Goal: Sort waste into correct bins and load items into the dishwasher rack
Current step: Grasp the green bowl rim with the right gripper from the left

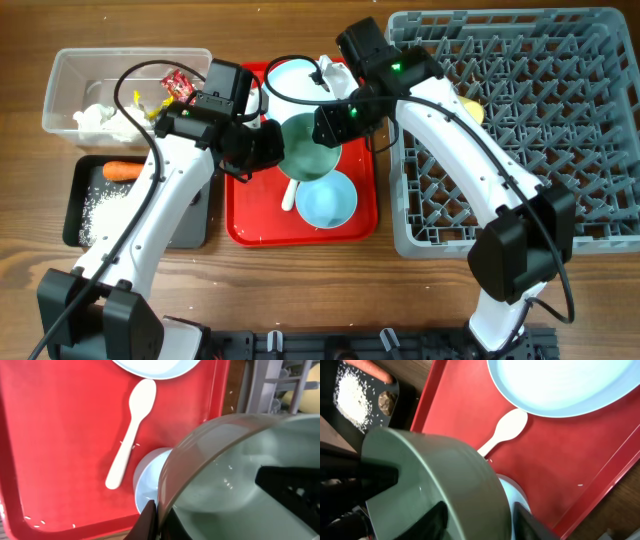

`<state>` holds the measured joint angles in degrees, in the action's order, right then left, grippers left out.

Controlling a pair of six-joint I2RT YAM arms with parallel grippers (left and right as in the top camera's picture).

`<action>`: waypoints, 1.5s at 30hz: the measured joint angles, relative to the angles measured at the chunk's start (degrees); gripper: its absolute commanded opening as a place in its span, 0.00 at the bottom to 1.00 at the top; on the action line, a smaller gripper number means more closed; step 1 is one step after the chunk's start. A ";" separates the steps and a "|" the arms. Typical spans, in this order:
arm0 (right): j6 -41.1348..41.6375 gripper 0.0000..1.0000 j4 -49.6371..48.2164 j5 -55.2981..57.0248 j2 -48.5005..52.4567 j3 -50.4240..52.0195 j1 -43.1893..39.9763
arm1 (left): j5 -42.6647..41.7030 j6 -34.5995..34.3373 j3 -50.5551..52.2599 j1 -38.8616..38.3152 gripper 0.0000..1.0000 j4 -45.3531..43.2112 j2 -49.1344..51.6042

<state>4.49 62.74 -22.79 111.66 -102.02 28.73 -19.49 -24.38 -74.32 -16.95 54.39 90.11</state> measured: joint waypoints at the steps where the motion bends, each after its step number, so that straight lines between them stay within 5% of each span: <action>1: 0.07 0.23 0.00 0.17 0.00 0.00 0.00 | -0.15 0.02 0.00 0.00 0.04 0.00 0.00; 10: -0.15 0.04 0.39 4.48 0.00 0.70 -0.04 | -1.42 -0.17 -0.09 0.02 0.04 -0.09 -0.02; 17: -0.28 0.04 0.33 5.77 0.00 0.74 0.09 | -1.42 -0.39 -0.17 0.02 0.05 0.11 -0.02; 26: -0.24 0.04 -0.55 6.12 0.00 0.74 0.28 | -1.66 -0.44 -0.28 0.02 0.29 -1.64 -0.02; 45: -2.27 0.04 -6.95 6.38 0.00 0.74 -0.13 | -1.75 -0.37 -0.57 4.11 0.30 -8.41 -0.02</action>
<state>2.22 55.79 -16.40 111.66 -101.27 28.60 -21.23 -24.75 -74.89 -12.84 45.98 90.08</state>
